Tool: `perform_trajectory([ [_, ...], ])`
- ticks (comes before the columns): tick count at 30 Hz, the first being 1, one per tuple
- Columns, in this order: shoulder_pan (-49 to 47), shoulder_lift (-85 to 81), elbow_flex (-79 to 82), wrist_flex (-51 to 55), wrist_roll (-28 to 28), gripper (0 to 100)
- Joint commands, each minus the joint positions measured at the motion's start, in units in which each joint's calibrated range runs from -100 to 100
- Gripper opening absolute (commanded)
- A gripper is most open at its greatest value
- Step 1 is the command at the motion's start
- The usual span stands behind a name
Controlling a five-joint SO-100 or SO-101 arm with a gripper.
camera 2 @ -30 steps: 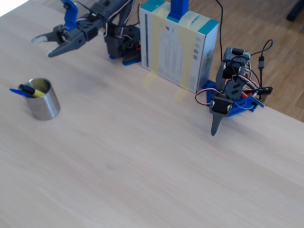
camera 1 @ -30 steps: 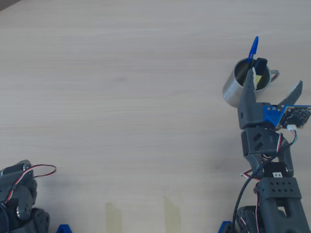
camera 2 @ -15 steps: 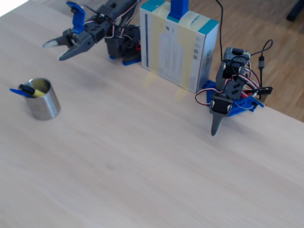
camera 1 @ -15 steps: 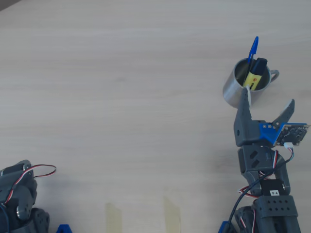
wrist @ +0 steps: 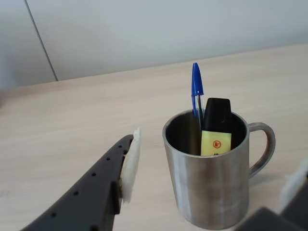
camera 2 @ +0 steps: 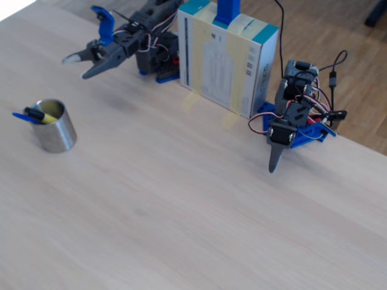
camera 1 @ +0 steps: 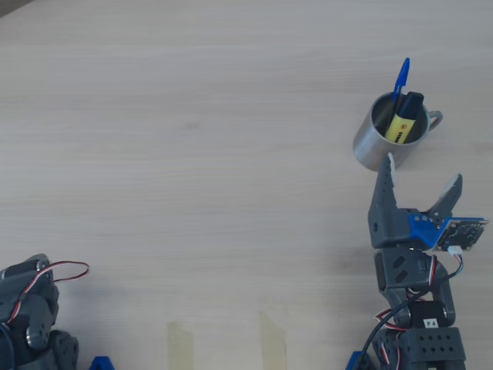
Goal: Grab the yellow pen and put it in the silver cup.
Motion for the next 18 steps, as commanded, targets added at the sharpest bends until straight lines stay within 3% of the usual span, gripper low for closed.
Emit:
perform_trajectory([
  [1, 0.1, -2.7, 0.7, 4.9, -0.6, 45],
  [18, 0.0, -16.1, 0.7, 33.4, -0.3, 45],
])
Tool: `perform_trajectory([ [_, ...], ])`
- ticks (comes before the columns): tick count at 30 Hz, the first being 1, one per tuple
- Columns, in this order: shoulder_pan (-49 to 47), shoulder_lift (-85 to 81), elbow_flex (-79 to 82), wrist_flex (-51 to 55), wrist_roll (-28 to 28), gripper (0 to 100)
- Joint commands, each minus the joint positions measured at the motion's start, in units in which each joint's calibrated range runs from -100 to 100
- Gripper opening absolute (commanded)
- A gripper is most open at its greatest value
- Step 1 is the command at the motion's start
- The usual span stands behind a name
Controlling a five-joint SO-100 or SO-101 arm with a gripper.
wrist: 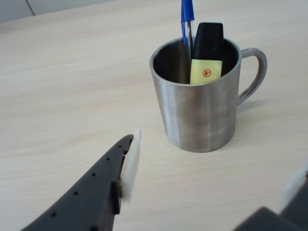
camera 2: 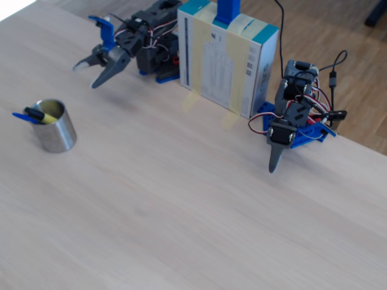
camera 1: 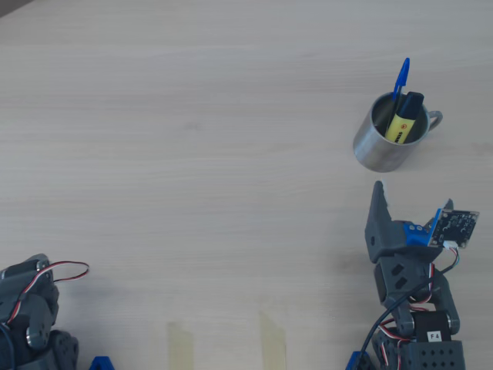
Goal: Grab the yellow pen and put it in the silver cup.
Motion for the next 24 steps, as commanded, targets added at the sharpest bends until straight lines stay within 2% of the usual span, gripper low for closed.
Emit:
perform_trajectory([
  [1, 0.0, -2.8, 0.5, 5.5, 0.0, 45],
  [24, 0.2, -9.4, 0.3, 30.6, 0.1, 45],
])
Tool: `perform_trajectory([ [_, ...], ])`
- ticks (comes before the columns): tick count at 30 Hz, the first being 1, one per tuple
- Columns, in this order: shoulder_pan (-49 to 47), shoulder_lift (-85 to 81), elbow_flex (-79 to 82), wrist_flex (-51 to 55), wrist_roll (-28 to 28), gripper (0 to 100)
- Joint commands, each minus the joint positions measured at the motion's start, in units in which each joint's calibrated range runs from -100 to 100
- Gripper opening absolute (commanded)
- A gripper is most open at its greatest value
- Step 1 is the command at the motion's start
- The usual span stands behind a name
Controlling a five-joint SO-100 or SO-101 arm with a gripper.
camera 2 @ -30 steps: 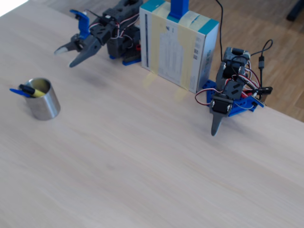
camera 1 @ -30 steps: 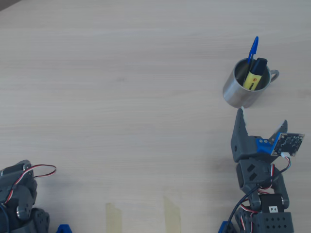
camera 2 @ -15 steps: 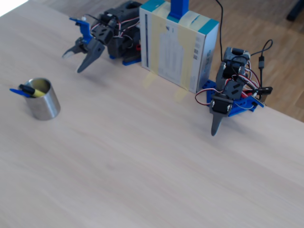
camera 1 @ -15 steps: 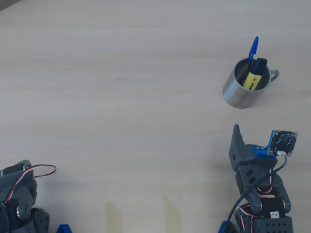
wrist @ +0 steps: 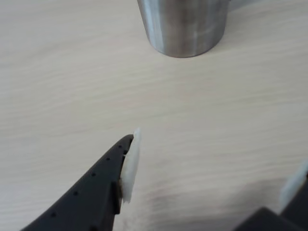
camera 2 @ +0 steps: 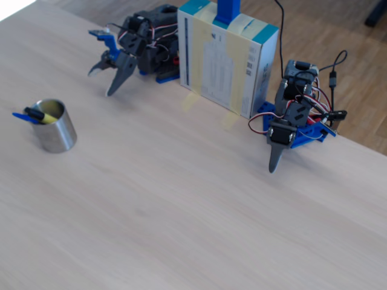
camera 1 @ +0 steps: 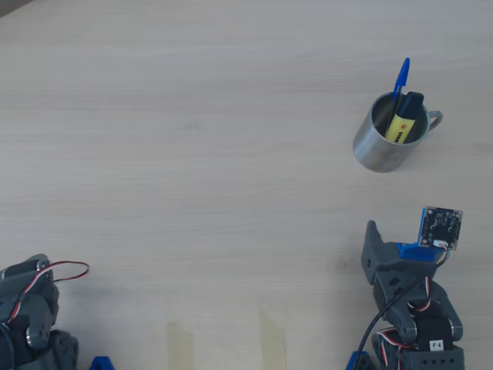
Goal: Grab the yellow pen and put it in the silver cup.
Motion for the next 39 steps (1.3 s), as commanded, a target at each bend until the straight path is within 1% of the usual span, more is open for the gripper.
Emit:
perform_trajectory([
  [1, 0.2, -0.8, 0.4, 3.0, 0.1, 45],
  [25, 0.3, -1.2, 0.4, 21.9, 0.1, 45],
  [32, 0.3, -1.2, 0.4, 24.8, 0.3, 45],
  [36, 0.6, -1.2, 0.4, 25.3, 2.4, 45],
  [39, 0.6, -1.2, 0.4, 25.4, 2.7, 45],
])
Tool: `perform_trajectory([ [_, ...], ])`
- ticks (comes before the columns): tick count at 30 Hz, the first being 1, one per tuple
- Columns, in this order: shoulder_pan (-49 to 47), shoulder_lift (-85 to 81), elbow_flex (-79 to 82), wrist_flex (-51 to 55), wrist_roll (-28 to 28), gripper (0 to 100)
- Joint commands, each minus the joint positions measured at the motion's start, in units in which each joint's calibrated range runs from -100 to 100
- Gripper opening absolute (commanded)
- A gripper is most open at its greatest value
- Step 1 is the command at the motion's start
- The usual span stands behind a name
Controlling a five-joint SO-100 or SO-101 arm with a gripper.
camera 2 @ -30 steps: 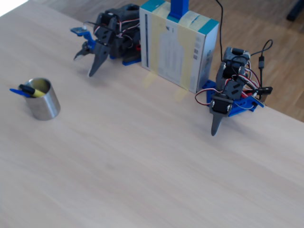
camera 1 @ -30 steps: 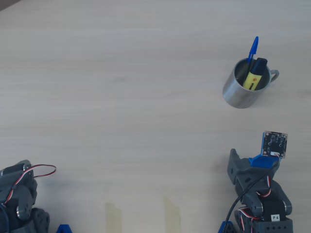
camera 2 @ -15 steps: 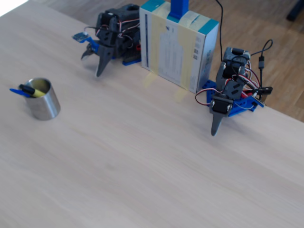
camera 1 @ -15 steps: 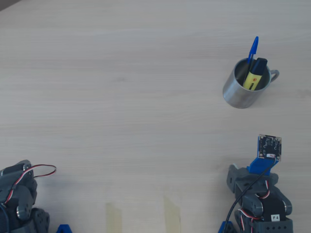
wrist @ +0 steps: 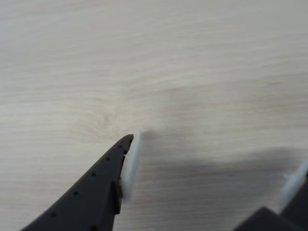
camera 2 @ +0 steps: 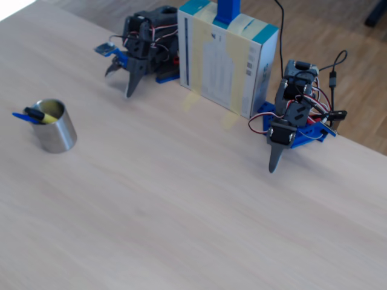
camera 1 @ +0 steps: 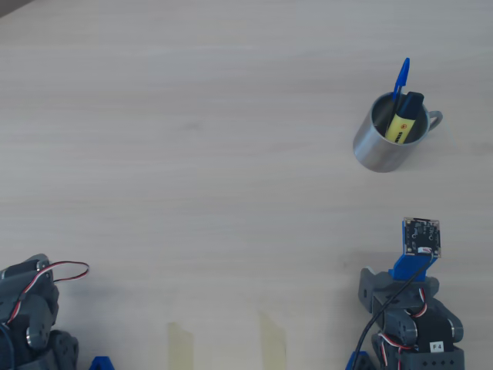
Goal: Grab the yellow pen and put it in the silver cup.
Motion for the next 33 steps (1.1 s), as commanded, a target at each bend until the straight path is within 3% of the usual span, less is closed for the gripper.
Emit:
perform_trajectory([
  [1, 0.6, 0.2, 0.4, 1.1, 0.5, 45],
  [19, 0.7, 0.2, 0.4, 1.2, 2.2, 45],
  [26, 0.7, 0.2, 0.4, 1.2, 2.2, 30],
  [33, 0.8, 0.2, 0.4, 1.2, 2.2, 25],
])
